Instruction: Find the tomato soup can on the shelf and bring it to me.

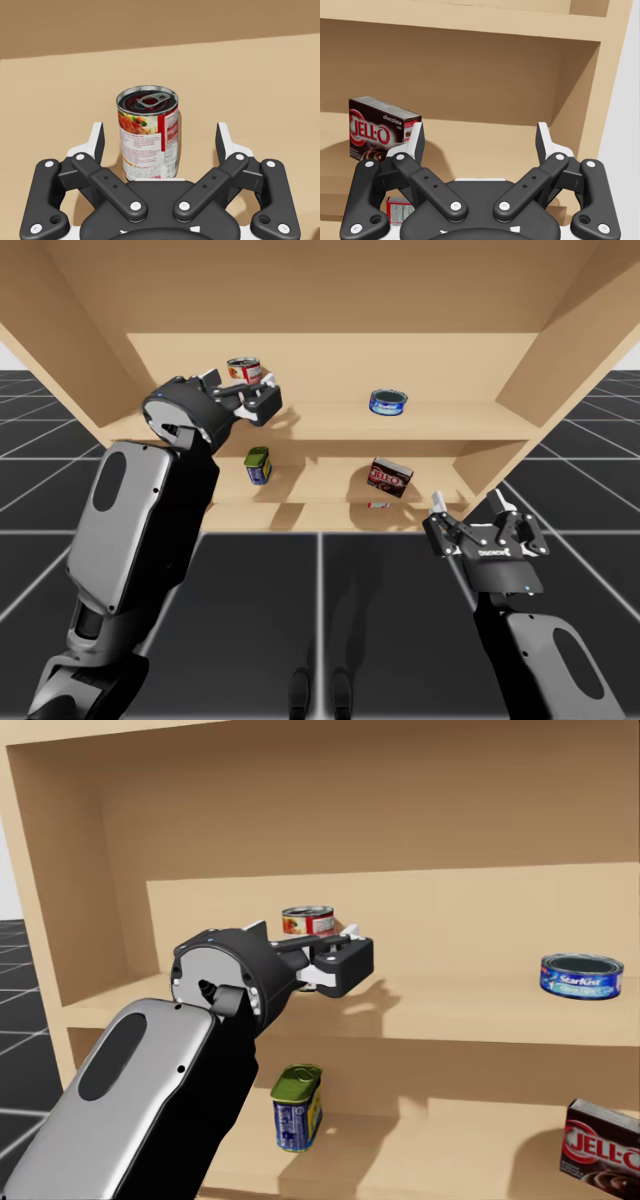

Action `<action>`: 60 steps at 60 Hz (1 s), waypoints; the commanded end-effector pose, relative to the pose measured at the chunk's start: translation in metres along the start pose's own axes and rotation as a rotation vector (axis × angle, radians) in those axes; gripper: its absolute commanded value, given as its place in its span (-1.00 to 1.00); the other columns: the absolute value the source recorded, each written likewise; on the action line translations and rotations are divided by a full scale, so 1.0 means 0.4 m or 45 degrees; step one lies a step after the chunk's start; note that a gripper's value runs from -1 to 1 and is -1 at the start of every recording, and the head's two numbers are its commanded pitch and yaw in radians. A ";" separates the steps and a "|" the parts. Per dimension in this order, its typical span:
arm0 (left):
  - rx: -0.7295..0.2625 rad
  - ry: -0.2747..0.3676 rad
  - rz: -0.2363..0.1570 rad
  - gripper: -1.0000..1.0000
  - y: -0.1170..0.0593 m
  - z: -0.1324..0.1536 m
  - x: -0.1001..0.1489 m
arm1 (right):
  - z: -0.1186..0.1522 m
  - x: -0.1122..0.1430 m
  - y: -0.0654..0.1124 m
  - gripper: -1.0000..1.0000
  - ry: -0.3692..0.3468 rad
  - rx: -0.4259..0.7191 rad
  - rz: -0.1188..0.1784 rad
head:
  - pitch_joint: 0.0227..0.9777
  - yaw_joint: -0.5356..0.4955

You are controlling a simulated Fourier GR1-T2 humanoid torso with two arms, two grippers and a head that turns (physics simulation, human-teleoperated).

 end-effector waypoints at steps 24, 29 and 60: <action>0.068 0.159 0.001 0.72 -0.009 -0.089 -0.032 | -0.002 0.001 -0.009 -1.00 0.001 -0.003 -0.011 | -0.47 0.41; 0.066 0.150 -0.006 0.96 -0.007 -0.083 -0.032 | -0.002 0.001 -0.009 -1.00 0.002 -0.003 -0.012 | -0.47 0.41; -0.001 0.008 -0.084 1.00 -0.008 0.115 0.014 | -0.003 -0.002 -0.013 -1.00 0.002 -0.007 -0.013 | -0.45 0.41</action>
